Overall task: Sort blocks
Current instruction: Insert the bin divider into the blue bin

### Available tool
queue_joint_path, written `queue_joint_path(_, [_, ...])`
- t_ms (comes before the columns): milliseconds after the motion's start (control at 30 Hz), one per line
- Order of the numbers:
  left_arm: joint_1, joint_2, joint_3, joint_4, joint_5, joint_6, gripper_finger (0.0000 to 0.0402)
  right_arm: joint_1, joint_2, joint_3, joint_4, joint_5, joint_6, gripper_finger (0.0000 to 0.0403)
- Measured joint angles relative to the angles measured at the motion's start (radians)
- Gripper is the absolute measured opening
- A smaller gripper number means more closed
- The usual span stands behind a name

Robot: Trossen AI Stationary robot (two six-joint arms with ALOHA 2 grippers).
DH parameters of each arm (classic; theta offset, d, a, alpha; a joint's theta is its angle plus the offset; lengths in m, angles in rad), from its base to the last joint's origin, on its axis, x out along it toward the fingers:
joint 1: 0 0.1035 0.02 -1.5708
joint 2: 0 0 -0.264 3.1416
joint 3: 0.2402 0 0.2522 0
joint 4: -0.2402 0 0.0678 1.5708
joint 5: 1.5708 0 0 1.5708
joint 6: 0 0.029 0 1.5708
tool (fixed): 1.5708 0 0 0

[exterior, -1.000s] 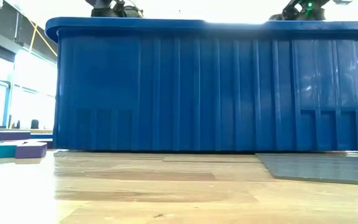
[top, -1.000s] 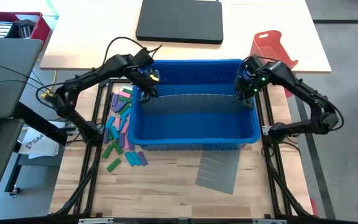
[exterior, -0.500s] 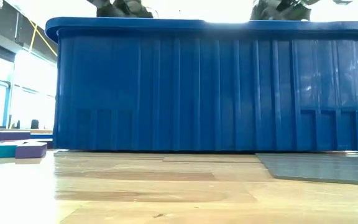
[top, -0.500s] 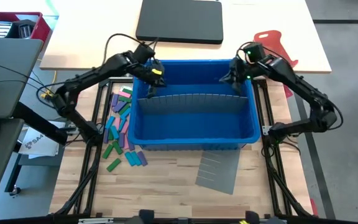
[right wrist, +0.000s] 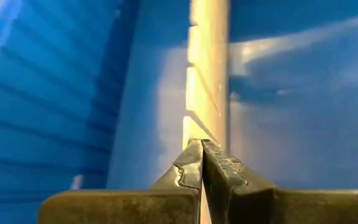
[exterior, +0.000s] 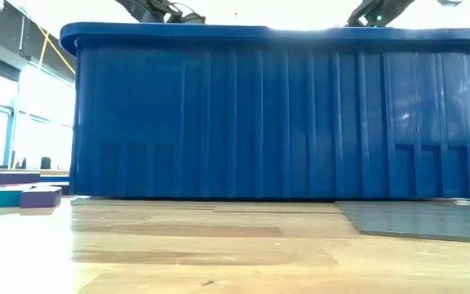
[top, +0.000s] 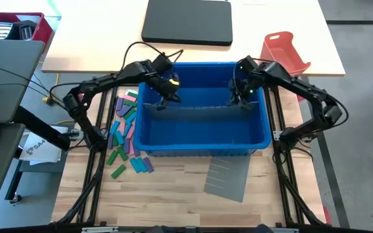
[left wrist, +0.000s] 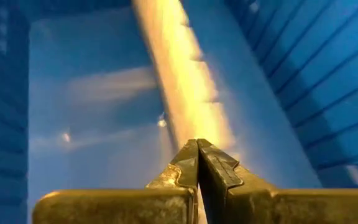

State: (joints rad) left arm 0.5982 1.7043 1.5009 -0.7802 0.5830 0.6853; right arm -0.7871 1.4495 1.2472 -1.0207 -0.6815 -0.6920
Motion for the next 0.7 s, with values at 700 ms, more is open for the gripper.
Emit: queue_joint_path(700, [-0.02, -0.099, 0.002, 0.018, 0.238, -0.168, 0.0, 0.13, -0.069, 0.01, 0.128, -0.204, 0.08, 0.0])
